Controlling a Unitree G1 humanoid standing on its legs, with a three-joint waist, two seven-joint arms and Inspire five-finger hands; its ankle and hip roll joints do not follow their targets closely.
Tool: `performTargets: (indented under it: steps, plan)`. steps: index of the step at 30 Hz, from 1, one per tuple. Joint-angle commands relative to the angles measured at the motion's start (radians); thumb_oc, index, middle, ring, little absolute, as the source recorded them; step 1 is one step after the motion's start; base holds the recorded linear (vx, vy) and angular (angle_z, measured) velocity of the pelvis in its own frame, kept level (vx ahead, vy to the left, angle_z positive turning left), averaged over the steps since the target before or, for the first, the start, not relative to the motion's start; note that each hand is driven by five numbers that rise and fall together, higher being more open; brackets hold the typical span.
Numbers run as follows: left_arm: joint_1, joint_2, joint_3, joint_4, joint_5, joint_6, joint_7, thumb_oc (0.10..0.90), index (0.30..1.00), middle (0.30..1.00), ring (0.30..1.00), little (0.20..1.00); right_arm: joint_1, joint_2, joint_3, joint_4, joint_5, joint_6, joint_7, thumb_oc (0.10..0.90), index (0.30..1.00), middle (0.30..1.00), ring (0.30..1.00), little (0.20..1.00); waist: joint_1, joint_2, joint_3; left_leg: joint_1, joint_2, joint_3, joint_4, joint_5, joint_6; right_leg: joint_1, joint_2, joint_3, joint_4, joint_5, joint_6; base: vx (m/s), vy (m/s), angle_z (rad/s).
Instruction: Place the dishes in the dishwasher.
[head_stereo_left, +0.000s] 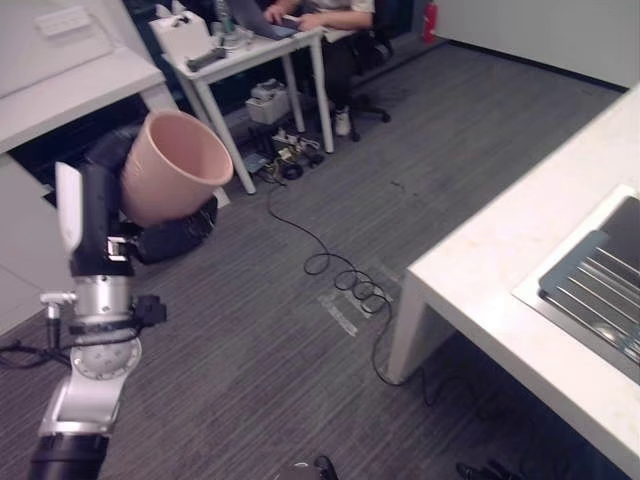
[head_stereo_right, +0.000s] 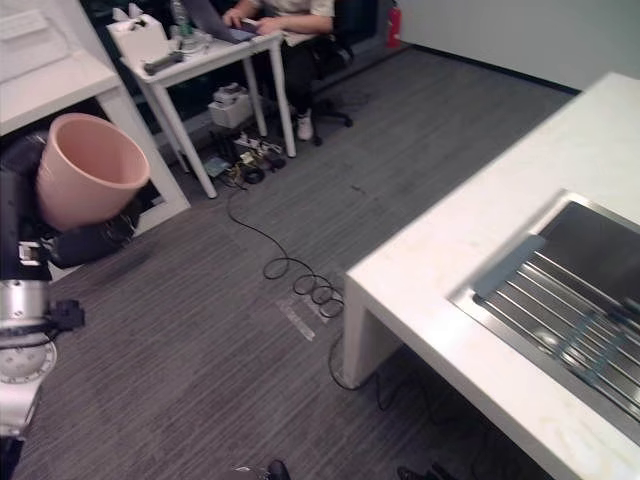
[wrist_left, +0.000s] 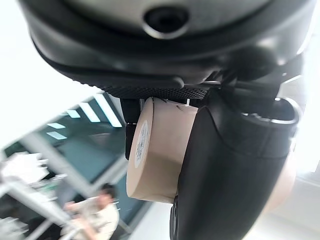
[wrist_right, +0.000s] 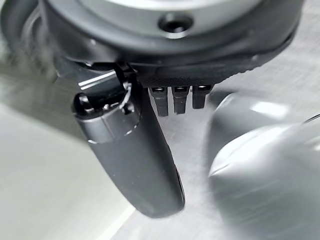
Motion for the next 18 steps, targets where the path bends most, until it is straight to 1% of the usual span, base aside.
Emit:
performTargets:
  steps: [1, 2, 3, 4, 5, 6, 7, 9, 10, 11, 12, 13, 14, 15, 16, 17, 18]
  plan:
    - [-0.063, -0.017, 0.072, -0.143, 0.015, -0.058, -0.032, 0.4, 0.3, 0.3, 0.3, 0.3, 0.001, -0.007, 0.017, -0.021, 0.019, -0.025, -0.055, 0.8, 0.9, 0.9, 0.9, 0.9, 0.008, 0.054, -0.026, 0.047, 0.007, -0.122, -0.092, -0.066, -0.052, -0.033, 0.101, 0.008, -0.051, -0.169, 0.097, 0.09, 0.379, 0.45]
    - [-0.072, -0.023, 0.052, -0.149, 0.033, -0.055, -0.036, 0.4, 0.3, 0.3, 0.3, 0.3, 0.004, 0.001, 0.018, -0.033, 0.02, -0.027, -0.065, 0.8, 0.9, 0.9, 0.9, 0.9, -0.006, 0.055, -0.019, 0.05, -0.01, -0.149, -0.092, -0.077, -0.036, -0.035, 0.115, 0.042, -0.051, -0.138, 0.097, 0.15, 0.36, 0.42]
    - [-0.094, -0.02, 0.019, -0.142, 0.044, -0.065, -0.04, 0.4, 0.3, 0.3, 0.3, 0.3, 0.009, 0.008, 0.017, -0.043, 0.025, -0.033, -0.074, 0.8, 0.9, 0.9, 0.9, 0.9, -0.035, 0.057, -0.006, 0.057, -0.031, -0.189, -0.092, -0.091, -0.01, -0.04, 0.151, 0.113, -0.051, -0.113, 0.098, 0.17, 0.249, 0.77]
    - [-0.123, -0.017, -0.014, -0.13, 0.048, -0.071, -0.045, 0.4, 0.3, 0.3, 0.3, 0.3, 0.014, 0.009, 0.019, -0.048, 0.024, -0.037, -0.077, 0.8, 0.9, 0.9, 0.9, 0.9, -0.064, 0.056, 0.008, 0.064, -0.042, -0.219, -0.092, -0.098, 0.007, -0.047, 0.193, 0.177, -0.051, -0.108, 0.095, 0.05, 0.177, 1.31]
    - [-0.137, -0.016, -0.026, -0.124, 0.047, -0.074, -0.049, 0.4, 0.3, 0.3, 0.3, 0.3, 0.015, 0.009, 0.018, -0.049, 0.03, -0.038, -0.077, 0.8, 0.9, 0.9, 0.9, 0.9, -0.075, 0.059, 0.018, 0.055, -0.037, -0.214, -0.092, -0.078, 0.016, -0.058, 0.21, 0.174, -0.051, -0.095, 0.08, 0.04, 0.128, 1.68]
    - [-0.175, -0.014, -0.061, -0.112, 0.042, -0.07, -0.061, 0.4, 0.3, 0.3, 0.3, 0.3, 0.019, 0.003, 0.018, -0.046, 0.025, -0.048, -0.067, 0.8, 0.9, 0.9, 0.9, 0.9, -0.105, 0.054, 0.03, 0.055, -0.049, -0.242, -0.092, -0.078, 0.025, -0.074, 0.265, 0.229, -0.051, -0.119, 0.074, 0.06, 0.084, 1.68]
    - [-0.209, -0.009, -0.088, -0.116, 0.059, -0.049, -0.063, 0.4, 0.3, 0.3, 0.3, 0.3, 0.025, -0.005, 0.019, -0.051, 0.013, -0.042, -0.055, 0.8, 0.9, 0.9, 0.9, 0.9, -0.128, 0.043, 0.037, 0.057, -0.065, -0.261, -0.092, -0.081, 0.032, -0.094, 0.315, 0.271, -0.051, -0.135, 0.069, 0.15, 0.082, 1.35]
    - [-0.229, 0.0, -0.1, -0.115, 0.074, -0.034, -0.059, 0.4, 0.3, 0.3, 0.3, 0.3, 0.026, -0.008, 0.022, -0.058, 0.0, -0.026, -0.051, 0.8, 0.9, 0.9, 0.9, 0.9, -0.139, 0.033, 0.041, 0.057, -0.075, -0.261, -0.092, -0.082, 0.035, -0.12, 0.338, 0.279, -0.051, -0.131, 0.066, 0.14, 0.026, 1.16]
    - [-0.239, 0.01, -0.105, -0.119, 0.071, -0.016, -0.065, 0.4, 0.3, 0.3, 0.3, 0.3, 0.028, -0.014, 0.031, -0.057, -0.001, -0.005, -0.049, 0.8, 0.9, 0.9, 0.9, 0.9, -0.145, 0.02, 0.045, 0.063, -0.087, -0.253, -0.092, -0.091, 0.035, -0.158, 0.343, 0.274, -0.051, -0.12, 0.072, 0.33, -0.034, 1.51]
    - [-0.244, 0.025, -0.098, -0.126, 0.045, 0.013, -0.102, 0.4, 0.3, 0.3, 0.3, 0.3, 0.031, -0.023, 0.03, -0.025, -0.003, 0.019, -0.038, 0.8, 0.9, 0.9, 0.9, 0.9, -0.156, -0.005, 0.054, 0.089, -0.116, -0.237, -0.092, -0.118, 0.035, -0.251, 0.338, 0.272, -0.051, -0.102, 0.083, 0.32, -0.053, 1.05]
    - [-0.244, 0.027, -0.096, -0.128, 0.043, 0.016, -0.105, 0.4, 0.3, 0.3, 0.3, 0.3, 0.031, -0.023, 0.029, -0.022, -0.007, 0.021, -0.039, 0.8, 0.9, 0.9, 0.9, 0.9, -0.158, -0.007, 0.055, 0.092, -0.12, -0.236, -0.092, -0.121, 0.036, -0.262, 0.338, 0.274, -0.051, -0.096, 0.086, 0.34, -0.114, 0.17]
    - [-0.245, 0.032, -0.092, -0.131, 0.031, 0.021, -0.117, 0.4, 0.3, 0.3, 0.3, 0.3, 0.033, -0.023, 0.023, -0.006, -0.019, 0.028, -0.036, 0.8, 0.9, 0.9, 0.9, 0.9, -0.167, -0.015, 0.06, 0.107, -0.135, -0.236, -0.092, -0.138, 0.042, -0.303, 0.338, 0.283, -0.051, -0.066, 0.097, 0.22, -0.108, -0.43]
    - [-0.249, 0.039, -0.092, -0.134, 0.023, 0.024, -0.123, 0.4, 0.3, 0.3, 0.3, 0.3, 0.034, -0.022, 0.02, 0.007, -0.02, 0.025, -0.033, 0.8, 0.9, 0.9, 0.9, 0.9, -0.174, -0.018, 0.063, 0.117, -0.144, -0.243, -0.092, -0.149, 0.048, -0.329, 0.341, 0.295, -0.051, -0.039, 0.106, 0.35, -0.171, -0.3]
    - [-0.257, 0.05, -0.09, -0.13, 0.022, 0.02, -0.133, 0.4, 0.3, 0.3, 0.3, 0.3, 0.036, -0.019, 0.016, 0.034, -0.012, 0.02, -0.023, 0.8, 0.9, 0.9, 0.9, 0.9, -0.187, -0.014, 0.067, 0.13, -0.153, -0.259, -0.092, -0.164, 0.06, -0.362, 0.358, 0.316, -0.051, -0.008, 0.113, 0.32, -0.16, -0.03]
    - [-0.264, 0.052, -0.091, -0.131, 0.024, 0.017, -0.139, 0.4, 0.3, 0.3, 0.3, 0.3, 0.04, -0.017, 0.019, 0.042, 0.008, 0.017, -0.02, 0.8, 0.9, 0.9, 0.9, 0.9, -0.191, -0.006, 0.069, 0.135, -0.152, -0.265, -0.092, -0.162, 0.062, -0.348, 0.381, 0.327, -0.051, -0.032, 0.095, 0.35, -0.192, 0.16]
    - [-0.273, 0.054, -0.095, -0.13, 0.019, 0.02, -0.14, 0.4, 0.3, 0.3, 0.3, 0.3, 0.045, -0.014, 0.015, 0.056, 0.021, 0.008, -0.012, 0.8, 0.9, 0.9, 0.9, 0.9, -0.197, 0.0, 0.067, 0.147, -0.156, -0.284, -0.092, -0.161, 0.064, -0.347, 0.391, 0.339, -0.051, -0.036, 0.087, 0.31, -0.186, 0.35]
    - [-0.286, 0.056, -0.102, -0.128, 0.01, 0.03, -0.137, 0.4, 0.3, 0.3, 0.3, 0.3, 0.047, -0.013, 0.012, 0.065, 0.033, 0.005, -0.007, 0.8, 0.9, 0.9, 0.9, 0.9, -0.2, 0.007, 0.062, 0.159, -0.156, -0.295, -0.092, -0.154, 0.061, -0.331, 0.406, 0.34, -0.051, -0.057, 0.071, 0.32, -0.184, 0.57]
